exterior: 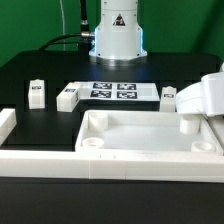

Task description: Assemble desk

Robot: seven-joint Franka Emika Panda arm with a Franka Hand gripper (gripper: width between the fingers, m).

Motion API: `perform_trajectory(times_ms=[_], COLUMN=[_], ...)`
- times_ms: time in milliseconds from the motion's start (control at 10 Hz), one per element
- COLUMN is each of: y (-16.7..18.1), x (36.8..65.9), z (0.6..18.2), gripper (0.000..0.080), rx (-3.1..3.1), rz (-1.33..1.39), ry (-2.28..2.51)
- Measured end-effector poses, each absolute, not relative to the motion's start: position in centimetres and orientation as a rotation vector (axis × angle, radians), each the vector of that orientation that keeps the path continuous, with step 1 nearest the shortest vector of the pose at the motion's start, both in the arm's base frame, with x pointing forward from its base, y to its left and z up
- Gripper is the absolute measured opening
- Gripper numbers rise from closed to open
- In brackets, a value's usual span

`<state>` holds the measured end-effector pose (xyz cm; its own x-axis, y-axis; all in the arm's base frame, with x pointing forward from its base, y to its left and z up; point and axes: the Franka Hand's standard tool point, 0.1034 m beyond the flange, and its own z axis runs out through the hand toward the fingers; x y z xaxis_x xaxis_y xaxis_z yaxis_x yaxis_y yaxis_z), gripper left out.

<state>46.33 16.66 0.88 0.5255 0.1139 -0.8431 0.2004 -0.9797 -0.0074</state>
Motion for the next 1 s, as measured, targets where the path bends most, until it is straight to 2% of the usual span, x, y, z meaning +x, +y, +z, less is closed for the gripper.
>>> perform_trajectory(times_ms=[100, 400, 600, 1000], y=[16.7, 16.6, 16.4, 13.5], x=[46.3, 46.7, 47.3, 49.3], z=[0.9, 1.3, 2.5, 9.8], gripper=[0.0288, 0.0288, 0.0288, 0.0289], rx=[2.664, 2.674, 2.691, 2.727], rz=[-1.462, -1.455, -1.440, -1.436], ry=[0.275, 0.290, 0.317, 0.374])
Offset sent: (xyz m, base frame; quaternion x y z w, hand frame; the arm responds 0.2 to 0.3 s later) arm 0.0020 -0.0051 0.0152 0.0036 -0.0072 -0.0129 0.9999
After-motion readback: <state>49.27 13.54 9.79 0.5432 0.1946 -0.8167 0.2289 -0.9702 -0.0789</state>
